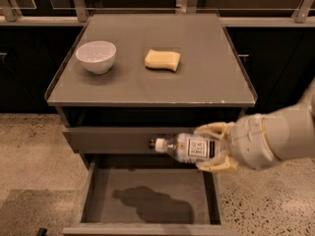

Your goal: Pick blue plastic bottle from middle drawer and place on counter

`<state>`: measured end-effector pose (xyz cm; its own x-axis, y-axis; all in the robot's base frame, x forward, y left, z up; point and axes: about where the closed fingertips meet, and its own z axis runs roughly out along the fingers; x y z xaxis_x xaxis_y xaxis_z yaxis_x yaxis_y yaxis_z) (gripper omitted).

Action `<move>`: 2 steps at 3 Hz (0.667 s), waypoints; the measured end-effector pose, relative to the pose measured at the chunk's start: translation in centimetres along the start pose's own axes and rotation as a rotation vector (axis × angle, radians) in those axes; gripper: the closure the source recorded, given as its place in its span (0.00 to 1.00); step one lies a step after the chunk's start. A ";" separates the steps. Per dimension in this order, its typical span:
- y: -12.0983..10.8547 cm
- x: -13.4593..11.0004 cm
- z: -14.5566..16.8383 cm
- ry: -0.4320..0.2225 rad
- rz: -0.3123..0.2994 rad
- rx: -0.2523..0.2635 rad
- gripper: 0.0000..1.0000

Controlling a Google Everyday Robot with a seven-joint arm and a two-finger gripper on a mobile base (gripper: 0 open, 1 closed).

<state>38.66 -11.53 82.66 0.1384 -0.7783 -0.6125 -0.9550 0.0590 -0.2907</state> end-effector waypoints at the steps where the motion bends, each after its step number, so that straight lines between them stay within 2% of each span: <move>1: -5.2 -2.1 -3.6 0.078 -0.068 0.030 1.00; 2: -10.3 -4.2 -5.4 0.041 -0.165 0.042 1.00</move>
Offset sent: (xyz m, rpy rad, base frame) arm 0.1357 -0.0098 0.1487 -0.0450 -0.2545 0.1990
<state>46.48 -12.22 92.22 0.2808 -0.8044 -0.5235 -0.9081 -0.0462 -0.4161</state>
